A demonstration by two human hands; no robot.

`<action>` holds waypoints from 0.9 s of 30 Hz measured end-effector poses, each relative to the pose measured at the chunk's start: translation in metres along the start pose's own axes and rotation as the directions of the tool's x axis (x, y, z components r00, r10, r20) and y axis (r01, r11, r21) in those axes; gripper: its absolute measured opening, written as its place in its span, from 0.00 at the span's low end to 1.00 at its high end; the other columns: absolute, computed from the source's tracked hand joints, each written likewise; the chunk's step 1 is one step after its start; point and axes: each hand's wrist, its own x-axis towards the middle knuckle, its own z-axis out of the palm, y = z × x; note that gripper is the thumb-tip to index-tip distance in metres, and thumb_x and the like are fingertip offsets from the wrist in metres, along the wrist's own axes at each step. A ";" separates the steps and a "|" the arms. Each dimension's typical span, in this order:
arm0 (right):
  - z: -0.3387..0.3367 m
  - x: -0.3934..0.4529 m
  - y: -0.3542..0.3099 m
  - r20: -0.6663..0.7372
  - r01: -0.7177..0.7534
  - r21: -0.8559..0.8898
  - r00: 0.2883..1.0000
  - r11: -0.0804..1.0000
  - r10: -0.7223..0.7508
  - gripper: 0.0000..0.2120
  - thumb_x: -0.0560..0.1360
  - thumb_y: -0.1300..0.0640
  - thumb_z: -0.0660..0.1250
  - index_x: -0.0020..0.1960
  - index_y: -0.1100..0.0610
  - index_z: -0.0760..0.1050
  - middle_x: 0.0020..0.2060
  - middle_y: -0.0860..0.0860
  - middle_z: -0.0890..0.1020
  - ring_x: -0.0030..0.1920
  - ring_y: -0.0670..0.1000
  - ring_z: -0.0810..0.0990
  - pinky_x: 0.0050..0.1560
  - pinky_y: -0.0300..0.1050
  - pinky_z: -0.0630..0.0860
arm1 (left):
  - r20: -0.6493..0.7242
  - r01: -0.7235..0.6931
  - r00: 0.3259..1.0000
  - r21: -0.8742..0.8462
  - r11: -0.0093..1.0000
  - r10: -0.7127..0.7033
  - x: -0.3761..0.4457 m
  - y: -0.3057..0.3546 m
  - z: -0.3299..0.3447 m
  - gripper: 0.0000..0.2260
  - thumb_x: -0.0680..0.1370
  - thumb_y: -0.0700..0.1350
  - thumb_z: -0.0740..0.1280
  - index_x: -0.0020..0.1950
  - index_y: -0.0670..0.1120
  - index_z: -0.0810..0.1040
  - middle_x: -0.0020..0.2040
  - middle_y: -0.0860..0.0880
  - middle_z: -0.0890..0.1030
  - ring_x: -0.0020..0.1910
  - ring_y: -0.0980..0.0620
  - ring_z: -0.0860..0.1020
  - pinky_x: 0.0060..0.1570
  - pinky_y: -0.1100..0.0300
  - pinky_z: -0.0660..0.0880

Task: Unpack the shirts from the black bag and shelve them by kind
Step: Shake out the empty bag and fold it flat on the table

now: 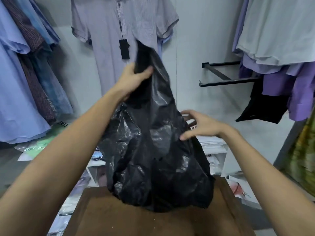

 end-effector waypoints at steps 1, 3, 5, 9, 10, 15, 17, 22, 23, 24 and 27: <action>0.006 0.000 0.012 0.019 -0.032 -0.074 0.999 0.997 0.034 0.31 0.68 0.53 0.83 0.67 0.48 0.74 0.54 0.46 0.83 0.53 0.45 0.81 0.55 0.41 0.76 | -0.089 0.008 0.996 -0.119 0.993 -0.018 0.004 0.002 -0.009 0.05 0.79 0.46 0.73 0.52 0.47 0.82 0.44 0.53 0.86 0.43 0.57 0.84 0.49 0.59 0.80; 0.020 -0.002 0.028 0.021 -0.093 -0.067 0.995 0.993 0.095 0.24 0.71 0.48 0.80 0.64 0.49 0.79 0.54 0.46 0.84 0.56 0.46 0.81 0.58 0.42 0.73 | -0.196 0.007 0.978 -0.296 0.955 -0.068 0.010 0.002 -0.024 0.07 0.80 0.46 0.71 0.55 0.45 0.81 0.47 0.50 0.88 0.49 0.51 0.86 0.51 0.53 0.81; 0.035 -0.005 0.035 0.073 -0.127 0.020 0.989 0.992 0.125 0.37 0.69 0.43 0.81 0.74 0.48 0.71 0.65 0.45 0.78 0.65 0.47 0.76 0.65 0.42 0.72 | -0.220 0.017 0.968 -0.417 0.909 -0.119 0.014 0.005 -0.031 0.09 0.82 0.47 0.70 0.59 0.43 0.80 0.51 0.46 0.88 0.52 0.47 0.86 0.52 0.51 0.82; 0.067 0.008 0.037 0.104 -0.238 0.278 0.970 0.931 0.217 0.57 0.62 0.34 0.81 0.81 0.47 0.54 0.75 0.47 0.70 0.70 0.49 0.74 0.70 0.51 0.73 | -0.346 0.077 0.923 -0.262 0.962 -0.168 0.021 0.021 -0.022 0.18 0.83 0.50 0.66 0.70 0.42 0.75 0.57 0.49 0.84 0.54 0.53 0.84 0.46 0.66 0.78; 0.075 0.013 0.040 0.073 -0.336 0.308 0.941 0.890 0.330 0.57 0.63 0.31 0.79 0.81 0.49 0.53 0.74 0.50 0.72 0.68 0.54 0.76 0.66 0.57 0.77 | -0.391 0.063 0.910 -0.206 0.976 -0.141 0.024 0.024 -0.019 0.19 0.84 0.49 0.65 0.72 0.41 0.73 0.60 0.48 0.82 0.58 0.52 0.82 0.46 0.71 0.75; 0.098 -0.005 0.061 0.527 -0.696 0.451 0.713 0.558 0.463 0.42 0.72 0.22 0.56 0.69 0.56 0.68 0.57 0.68 0.82 0.49 0.69 0.86 0.55 0.70 0.81 | -0.509 0.043 0.861 0.059 0.997 -0.008 0.031 0.024 -0.009 0.15 0.84 0.51 0.66 0.66 0.45 0.76 0.58 0.51 0.80 0.57 0.54 0.79 0.43 0.76 0.69; 0.097 -0.014 0.066 0.588 -0.667 0.613 0.743 0.423 0.320 0.35 0.74 0.26 0.61 0.67 0.52 0.65 0.58 0.71 0.81 0.51 0.69 0.85 0.48 0.63 0.83 | -0.566 0.091 0.824 0.174 0.981 0.024 0.032 0.018 -0.014 0.18 0.83 0.54 0.65 0.70 0.46 0.76 0.65 0.50 0.81 0.65 0.50 0.78 0.49 0.72 0.67; 0.087 -0.006 0.081 0.094 -0.146 0.983 0.922 0.112 0.375 0.36 0.75 0.40 0.74 0.74 0.57 0.67 0.56 0.59 0.77 0.50 0.56 0.84 0.49 0.54 0.83 | -0.760 0.264 0.650 0.227 0.937 0.000 0.037 0.004 -0.031 0.22 0.83 0.57 0.61 0.76 0.54 0.70 0.71 0.54 0.77 0.70 0.50 0.74 0.70 0.56 0.65; 0.084 -0.006 0.083 0.124 -0.181 0.977 0.913 0.114 0.388 0.38 0.74 0.34 0.72 0.72 0.59 0.70 0.56 0.59 0.77 0.51 0.58 0.83 0.53 0.55 0.83 | -0.789 0.291 0.614 0.204 0.935 -0.019 0.035 0.004 -0.032 0.21 0.83 0.58 0.61 0.75 0.56 0.71 0.70 0.55 0.78 0.70 0.50 0.74 0.71 0.55 0.64; 0.081 -0.008 0.084 0.195 -0.274 0.948 0.902 0.161 0.386 0.42 0.71 0.29 0.70 0.70 0.61 0.74 0.56 0.59 0.78 0.53 0.60 0.82 0.59 0.57 0.81 | -0.808 0.307 0.589 0.187 0.933 -0.032 0.033 0.004 -0.033 0.20 0.82 0.58 0.61 0.74 0.57 0.72 0.69 0.57 0.78 0.70 0.51 0.74 0.71 0.54 0.63; 0.077 -0.015 0.080 0.204 -0.314 0.884 0.926 0.345 0.319 0.38 0.70 0.27 0.68 0.62 0.59 0.83 0.56 0.56 0.85 0.57 0.58 0.84 0.61 0.54 0.79 | -0.838 0.314 0.544 0.147 0.938 -0.051 0.028 0.001 -0.036 0.17 0.82 0.58 0.61 0.69 0.59 0.75 0.65 0.59 0.81 0.66 0.53 0.77 0.70 0.54 0.63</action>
